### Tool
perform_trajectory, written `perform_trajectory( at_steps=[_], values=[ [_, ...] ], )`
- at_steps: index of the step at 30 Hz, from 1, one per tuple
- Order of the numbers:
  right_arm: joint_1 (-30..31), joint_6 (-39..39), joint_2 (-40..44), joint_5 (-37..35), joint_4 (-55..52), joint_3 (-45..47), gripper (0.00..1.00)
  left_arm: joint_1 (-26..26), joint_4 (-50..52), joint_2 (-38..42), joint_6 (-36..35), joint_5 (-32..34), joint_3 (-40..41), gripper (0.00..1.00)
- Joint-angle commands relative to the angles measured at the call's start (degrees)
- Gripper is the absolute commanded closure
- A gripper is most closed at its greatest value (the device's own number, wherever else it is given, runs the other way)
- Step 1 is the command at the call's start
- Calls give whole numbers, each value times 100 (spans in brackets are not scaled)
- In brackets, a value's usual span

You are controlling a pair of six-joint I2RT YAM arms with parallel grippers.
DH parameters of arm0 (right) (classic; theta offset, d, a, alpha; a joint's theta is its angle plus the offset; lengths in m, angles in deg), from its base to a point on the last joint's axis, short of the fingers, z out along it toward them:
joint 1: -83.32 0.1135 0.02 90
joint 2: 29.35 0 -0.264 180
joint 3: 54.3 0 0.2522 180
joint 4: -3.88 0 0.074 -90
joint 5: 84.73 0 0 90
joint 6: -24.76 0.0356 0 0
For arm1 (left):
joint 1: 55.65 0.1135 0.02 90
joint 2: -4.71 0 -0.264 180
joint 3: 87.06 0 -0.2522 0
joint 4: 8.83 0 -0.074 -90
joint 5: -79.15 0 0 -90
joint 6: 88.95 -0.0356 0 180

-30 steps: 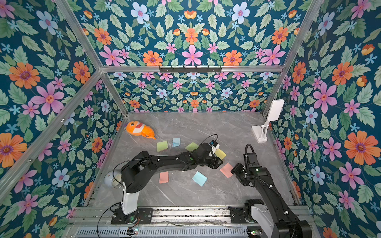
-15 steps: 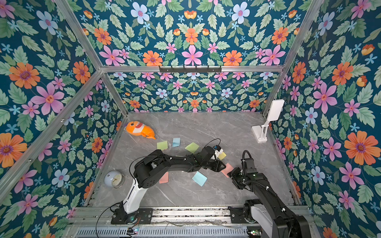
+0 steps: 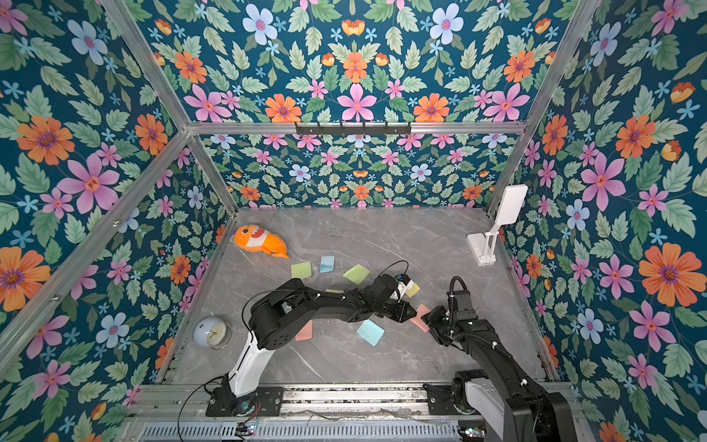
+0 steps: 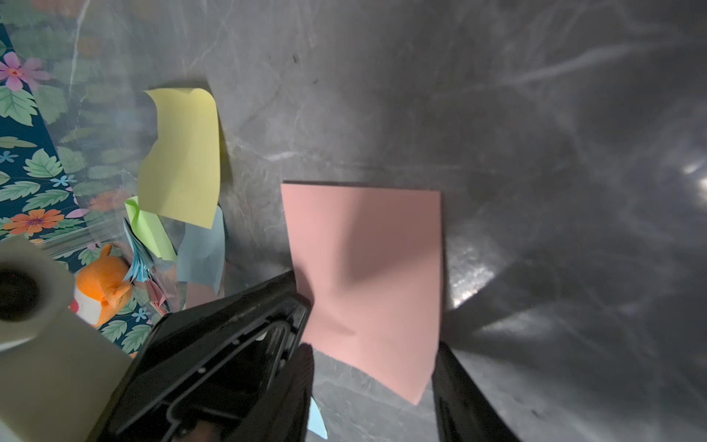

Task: Tear off pages from different memo pads
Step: Pick up the memo pad from the center of the board.

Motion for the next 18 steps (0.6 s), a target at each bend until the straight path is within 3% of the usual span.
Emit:
perform_trajectory(
  at_steps=[1, 18],
  values=[
    [9, 39, -21, -69, 134, -24, 49, -20, 30, -10, 11, -91, 14, 83],
    [7, 30, -113, -20, 290, 90, 52, -64, -46, -20, 20, -179, 15, 84]
  ],
)
